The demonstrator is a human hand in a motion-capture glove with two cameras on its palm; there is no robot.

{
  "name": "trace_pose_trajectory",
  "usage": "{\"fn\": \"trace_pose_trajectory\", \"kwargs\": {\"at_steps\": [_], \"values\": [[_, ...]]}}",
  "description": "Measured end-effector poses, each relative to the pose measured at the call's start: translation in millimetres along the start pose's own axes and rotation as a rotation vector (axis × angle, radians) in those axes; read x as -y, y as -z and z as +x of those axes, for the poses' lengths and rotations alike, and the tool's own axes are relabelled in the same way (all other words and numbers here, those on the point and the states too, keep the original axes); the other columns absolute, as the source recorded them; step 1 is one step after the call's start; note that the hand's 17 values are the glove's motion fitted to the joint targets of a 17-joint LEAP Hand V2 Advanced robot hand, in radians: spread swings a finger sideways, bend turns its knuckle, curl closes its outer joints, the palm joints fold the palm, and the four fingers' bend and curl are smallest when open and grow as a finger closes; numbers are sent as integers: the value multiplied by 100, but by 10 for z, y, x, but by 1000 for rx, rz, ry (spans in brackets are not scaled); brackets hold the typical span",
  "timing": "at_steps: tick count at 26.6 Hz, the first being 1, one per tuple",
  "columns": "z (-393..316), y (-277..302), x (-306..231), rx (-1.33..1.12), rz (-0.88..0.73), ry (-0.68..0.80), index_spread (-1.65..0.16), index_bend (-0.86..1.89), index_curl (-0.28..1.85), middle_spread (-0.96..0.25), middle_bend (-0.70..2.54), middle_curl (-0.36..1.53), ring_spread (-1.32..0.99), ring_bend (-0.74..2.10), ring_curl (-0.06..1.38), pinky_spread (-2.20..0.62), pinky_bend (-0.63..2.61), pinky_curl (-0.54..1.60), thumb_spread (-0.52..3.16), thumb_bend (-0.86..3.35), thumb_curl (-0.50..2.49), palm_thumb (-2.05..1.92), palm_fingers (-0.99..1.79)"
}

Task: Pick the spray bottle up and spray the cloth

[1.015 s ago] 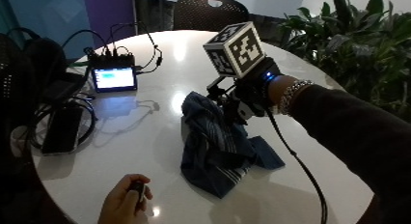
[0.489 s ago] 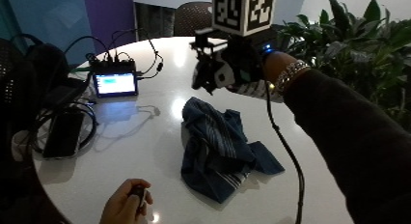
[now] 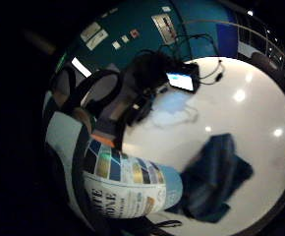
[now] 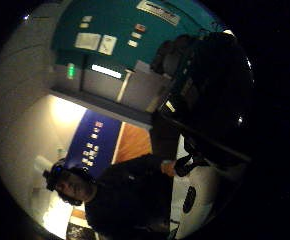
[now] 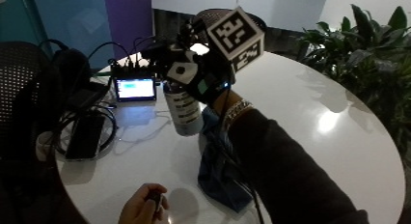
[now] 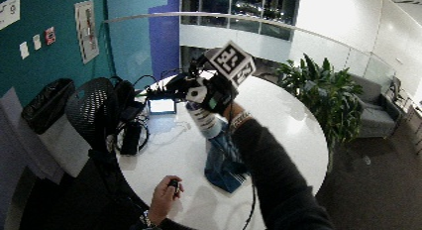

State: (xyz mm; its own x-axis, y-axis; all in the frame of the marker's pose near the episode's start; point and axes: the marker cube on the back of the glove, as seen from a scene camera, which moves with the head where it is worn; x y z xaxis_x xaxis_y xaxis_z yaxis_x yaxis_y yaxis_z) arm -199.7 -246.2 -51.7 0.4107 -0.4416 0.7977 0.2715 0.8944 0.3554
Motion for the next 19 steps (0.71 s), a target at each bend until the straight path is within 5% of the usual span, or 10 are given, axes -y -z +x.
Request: {"fn": "trace_pose_trajectory", "kwargs": {"at_steps": [6, 19], "values": [[300, -331, -169, 159, 256, -60, -30, 18, 52, -25, 61, 52, -16, 55, 44, -30, 49, 39, 96, -2, 46, 93, 132], [555, -422, -199, 85, 369, -56, -30, 18, 52, -25, 61, 52, -15, 54, 44, -30, 48, 39, 97, -2, 46, 94, 132]]}}
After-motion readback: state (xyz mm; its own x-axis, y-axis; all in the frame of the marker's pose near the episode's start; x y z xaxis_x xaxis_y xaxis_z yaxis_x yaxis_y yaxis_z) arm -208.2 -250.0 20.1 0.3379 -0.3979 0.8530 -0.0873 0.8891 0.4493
